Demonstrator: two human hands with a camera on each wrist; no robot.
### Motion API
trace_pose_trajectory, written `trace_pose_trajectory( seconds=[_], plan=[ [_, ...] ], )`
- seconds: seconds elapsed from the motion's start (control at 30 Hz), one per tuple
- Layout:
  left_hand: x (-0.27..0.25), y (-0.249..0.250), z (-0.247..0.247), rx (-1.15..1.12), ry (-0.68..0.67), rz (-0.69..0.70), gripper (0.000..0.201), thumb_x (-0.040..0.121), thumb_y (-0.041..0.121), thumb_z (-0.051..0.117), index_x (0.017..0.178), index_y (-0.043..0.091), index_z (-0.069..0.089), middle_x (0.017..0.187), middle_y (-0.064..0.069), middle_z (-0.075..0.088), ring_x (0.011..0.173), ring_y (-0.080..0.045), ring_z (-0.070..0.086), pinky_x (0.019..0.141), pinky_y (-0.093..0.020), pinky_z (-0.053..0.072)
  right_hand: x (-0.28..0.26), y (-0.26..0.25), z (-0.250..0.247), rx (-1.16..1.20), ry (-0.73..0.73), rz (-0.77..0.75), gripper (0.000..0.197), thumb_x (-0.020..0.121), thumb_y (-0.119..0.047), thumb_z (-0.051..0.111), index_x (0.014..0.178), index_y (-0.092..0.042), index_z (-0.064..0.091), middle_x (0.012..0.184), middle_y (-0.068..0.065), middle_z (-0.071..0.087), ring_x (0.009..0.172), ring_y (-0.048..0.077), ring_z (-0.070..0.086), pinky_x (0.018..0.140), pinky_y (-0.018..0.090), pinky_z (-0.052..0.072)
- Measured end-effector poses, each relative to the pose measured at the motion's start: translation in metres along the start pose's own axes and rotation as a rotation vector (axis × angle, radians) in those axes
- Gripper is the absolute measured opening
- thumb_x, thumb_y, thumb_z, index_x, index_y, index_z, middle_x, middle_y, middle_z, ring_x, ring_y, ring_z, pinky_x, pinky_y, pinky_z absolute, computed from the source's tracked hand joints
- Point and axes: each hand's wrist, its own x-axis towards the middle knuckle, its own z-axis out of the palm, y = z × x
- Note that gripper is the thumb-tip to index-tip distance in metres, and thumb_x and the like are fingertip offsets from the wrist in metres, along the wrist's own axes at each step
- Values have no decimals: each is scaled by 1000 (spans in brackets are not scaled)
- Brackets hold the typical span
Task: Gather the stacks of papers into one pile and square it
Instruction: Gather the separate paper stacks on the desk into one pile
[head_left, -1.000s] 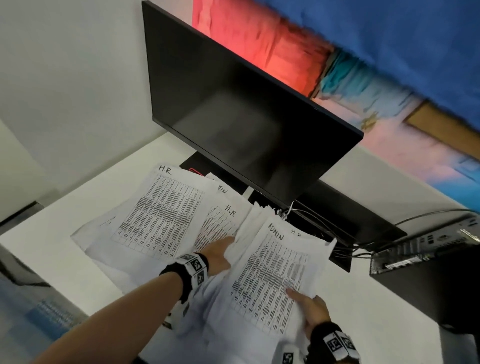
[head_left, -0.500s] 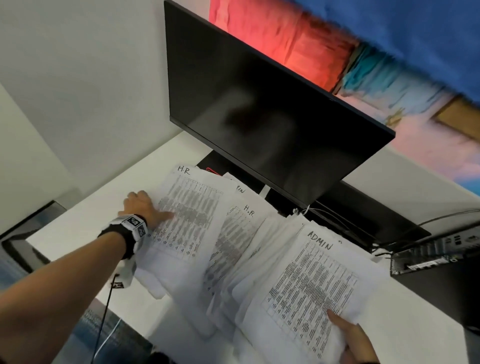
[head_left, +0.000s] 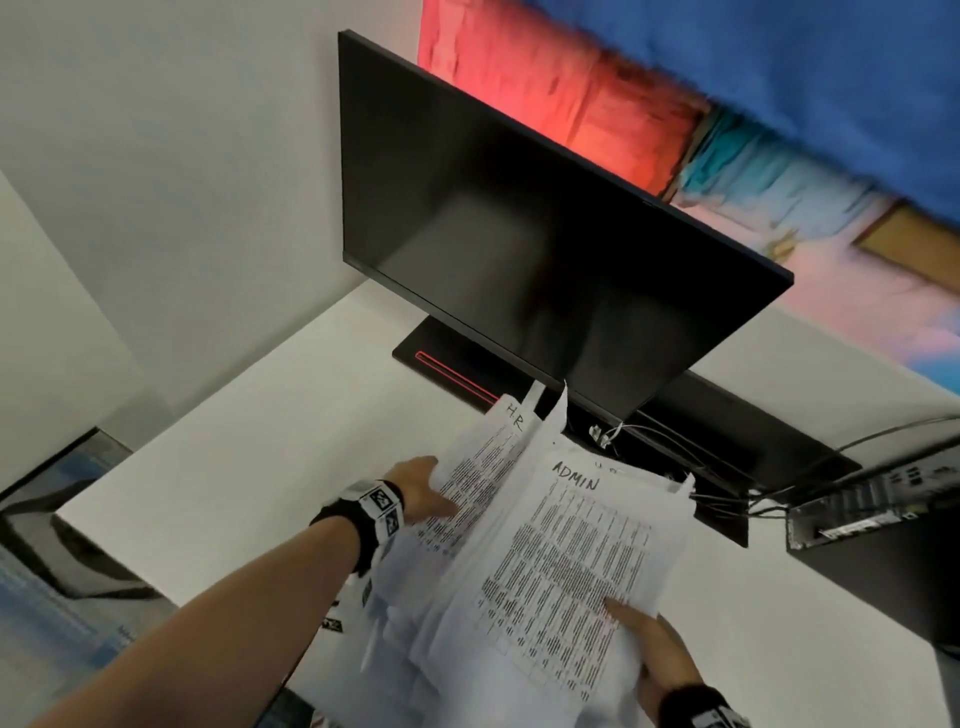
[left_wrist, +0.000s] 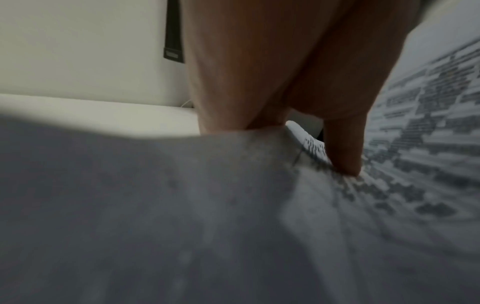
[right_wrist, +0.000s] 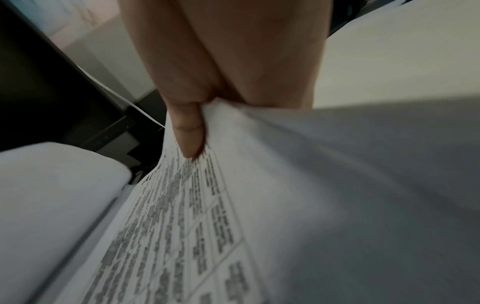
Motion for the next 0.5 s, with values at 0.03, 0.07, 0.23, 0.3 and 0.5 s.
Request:
trace_pose_trajectory(
  seconds=[0.03,0.07,0.23,0.3,0.5],
  plan=[
    [1,4,2,11,-11,-7,72,86,42,73,147,13,46,151,-15,46,139,-27,45,111,-35,37,0,-1,0,15,-13,16,37,91,2,65,128,5,63,86,10,81,97,31,70,84,45,54],
    [-1,9,0,14,-15,5,58,85,38,76,134,14,57,137,-13,56,128,-27,55,103,-34,43,0,-3,2,18,-3,24,33,93,2,62,125,4,64,87,11,81,96,31,70,80,43,54],
    [1,6,-5,-219,-145,-55,98,86,30,76,161,12,15,168,-6,16,155,-26,20,121,-36,25,0,6,5,-45,59,61,48,80,-7,81,124,4,67,111,25,77,103,42,73,99,62,51],
    [3,-1,-9,-287,-197,-92,109,77,35,83,161,13,17,168,-7,19,153,-28,24,122,-39,27,0,12,4,-74,64,51,54,75,-6,84,124,6,67,107,25,77,101,39,74,101,59,51],
    [-12,-12,-18,-388,-179,-73,95,88,26,75,161,12,16,166,-5,23,153,-25,24,123,-35,22,-2,0,7,38,6,90,41,90,-10,70,129,2,64,116,29,74,106,45,72,103,62,48]
  ],
)
